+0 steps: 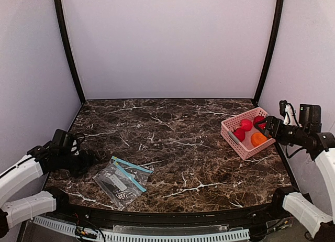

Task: Place the food in the zip-top bag and seal the zipper
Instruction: Pick up the zipper food storage bag at the center of the board.

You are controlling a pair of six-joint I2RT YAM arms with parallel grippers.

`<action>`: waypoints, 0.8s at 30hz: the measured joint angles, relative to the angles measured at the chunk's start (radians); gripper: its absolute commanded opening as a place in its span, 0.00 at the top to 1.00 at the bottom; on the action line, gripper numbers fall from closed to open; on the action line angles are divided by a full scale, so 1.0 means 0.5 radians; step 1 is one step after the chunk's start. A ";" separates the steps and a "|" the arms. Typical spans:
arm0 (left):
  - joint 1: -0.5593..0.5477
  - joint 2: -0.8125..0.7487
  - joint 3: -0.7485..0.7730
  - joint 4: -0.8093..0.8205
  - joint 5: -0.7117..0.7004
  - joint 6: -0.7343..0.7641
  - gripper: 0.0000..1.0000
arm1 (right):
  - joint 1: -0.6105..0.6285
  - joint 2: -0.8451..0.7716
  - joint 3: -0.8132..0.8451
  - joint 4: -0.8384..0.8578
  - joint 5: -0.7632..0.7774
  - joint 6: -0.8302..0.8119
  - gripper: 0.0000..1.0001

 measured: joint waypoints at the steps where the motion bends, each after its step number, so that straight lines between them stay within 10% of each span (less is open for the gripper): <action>1: -0.059 0.050 -0.009 0.027 -0.021 -0.023 0.18 | 0.002 -0.004 -0.001 0.002 -0.008 0.002 0.01; 24: -0.155 -0.025 -0.465 0.458 0.105 -0.336 0.65 | 0.048 0.038 -0.065 0.057 -0.054 0.047 0.01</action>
